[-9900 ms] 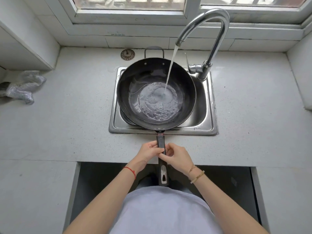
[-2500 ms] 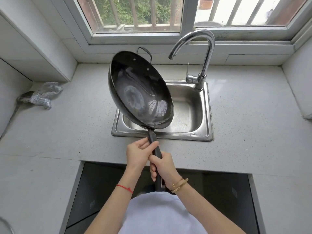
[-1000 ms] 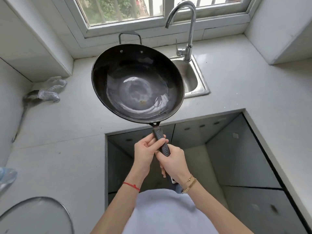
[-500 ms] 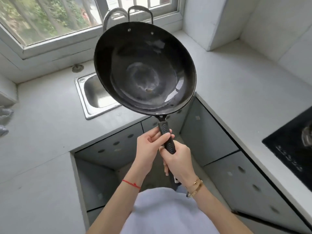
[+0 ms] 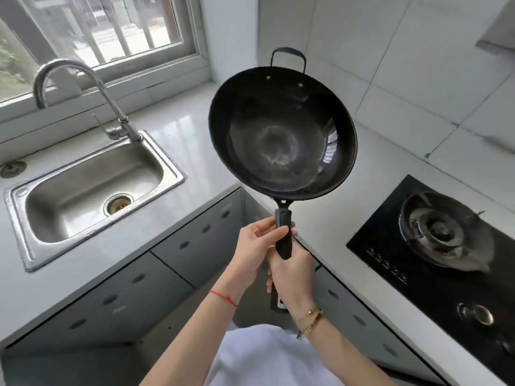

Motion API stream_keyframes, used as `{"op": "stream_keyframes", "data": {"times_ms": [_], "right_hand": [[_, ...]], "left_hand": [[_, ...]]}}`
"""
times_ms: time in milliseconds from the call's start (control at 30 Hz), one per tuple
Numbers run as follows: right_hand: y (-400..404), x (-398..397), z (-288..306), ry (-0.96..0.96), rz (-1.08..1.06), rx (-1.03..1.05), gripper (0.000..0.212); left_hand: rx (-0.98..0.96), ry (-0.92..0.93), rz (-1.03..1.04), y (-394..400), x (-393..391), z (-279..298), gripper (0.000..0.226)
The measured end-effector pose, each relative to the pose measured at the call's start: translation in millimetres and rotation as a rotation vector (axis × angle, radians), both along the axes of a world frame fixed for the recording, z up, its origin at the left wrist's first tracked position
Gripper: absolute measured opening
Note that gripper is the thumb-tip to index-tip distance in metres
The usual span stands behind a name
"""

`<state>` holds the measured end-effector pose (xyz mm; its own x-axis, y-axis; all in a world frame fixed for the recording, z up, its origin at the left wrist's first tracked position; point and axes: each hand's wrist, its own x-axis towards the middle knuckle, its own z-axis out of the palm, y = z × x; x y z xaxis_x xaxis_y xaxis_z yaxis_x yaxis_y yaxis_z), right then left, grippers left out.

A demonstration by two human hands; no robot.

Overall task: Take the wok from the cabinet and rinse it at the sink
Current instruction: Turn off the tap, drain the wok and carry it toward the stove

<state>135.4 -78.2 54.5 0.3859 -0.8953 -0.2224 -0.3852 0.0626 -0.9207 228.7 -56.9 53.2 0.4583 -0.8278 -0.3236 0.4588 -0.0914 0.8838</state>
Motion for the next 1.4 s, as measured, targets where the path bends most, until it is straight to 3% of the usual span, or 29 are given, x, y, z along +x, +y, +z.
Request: {"op": "stream_keyframes", "data": {"times_ms": [200,667,933,1400], "right_hand": [[-56,-1,-11,0.014,-0.169,0.013,0.027],[-160,78,-59,0.056,-0.504,0.123,0.020],[-190,129,-80,0.073,-0.667,0.174,0.026],[-209,155,-98,0.072,-0.851,0.251,0.028]], "left_hand": [[0.030,0.026,-0.131,-71,-2,-10,0.028],[0.179,0.055,-0.457,-205,70,-55,0.025],[0.249,0.067,-0.641,-249,117,-79,0.031],[0.312,0.078,-0.766,-279,133,-109,0.032]]}}
